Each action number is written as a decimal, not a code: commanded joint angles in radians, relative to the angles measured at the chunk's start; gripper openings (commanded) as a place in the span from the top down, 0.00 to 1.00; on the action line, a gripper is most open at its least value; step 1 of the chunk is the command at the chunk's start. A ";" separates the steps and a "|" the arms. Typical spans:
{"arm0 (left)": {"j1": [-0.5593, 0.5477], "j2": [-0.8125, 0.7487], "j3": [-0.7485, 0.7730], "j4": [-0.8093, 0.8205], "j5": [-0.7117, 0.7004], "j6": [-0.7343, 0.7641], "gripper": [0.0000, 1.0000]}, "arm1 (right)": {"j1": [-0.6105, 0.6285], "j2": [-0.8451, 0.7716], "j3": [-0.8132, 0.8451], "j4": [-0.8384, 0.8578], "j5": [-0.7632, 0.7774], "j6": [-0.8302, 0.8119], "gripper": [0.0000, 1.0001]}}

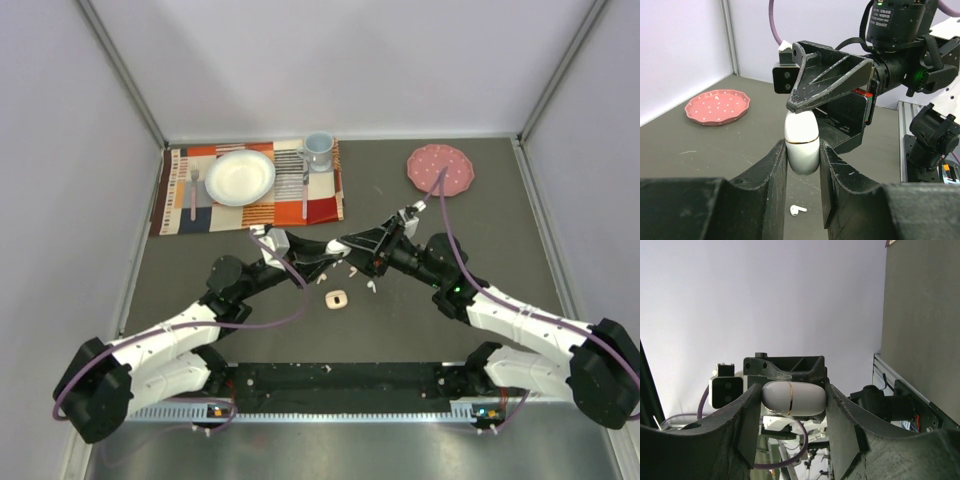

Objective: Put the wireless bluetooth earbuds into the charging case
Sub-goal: Pass from the left arm to the right

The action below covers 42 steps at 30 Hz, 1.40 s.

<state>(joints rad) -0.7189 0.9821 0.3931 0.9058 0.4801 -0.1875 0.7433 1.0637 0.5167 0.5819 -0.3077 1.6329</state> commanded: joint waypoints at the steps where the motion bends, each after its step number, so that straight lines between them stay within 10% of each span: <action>1: -0.008 0.029 0.065 -0.074 0.006 0.007 0.89 | 0.010 -0.011 0.008 0.050 -0.004 -0.025 0.65; 23: -0.008 0.058 0.058 -0.022 -0.001 -0.029 0.64 | 0.010 -0.016 -0.007 0.067 -0.002 -0.016 0.75; 42: -0.011 0.098 0.053 0.053 -0.011 -0.059 0.62 | 0.010 0.010 -0.026 0.121 -0.005 0.021 0.76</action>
<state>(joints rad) -0.7265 1.0721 0.4377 0.8883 0.4805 -0.2352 0.7395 1.0702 0.4969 0.6106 -0.2893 1.6390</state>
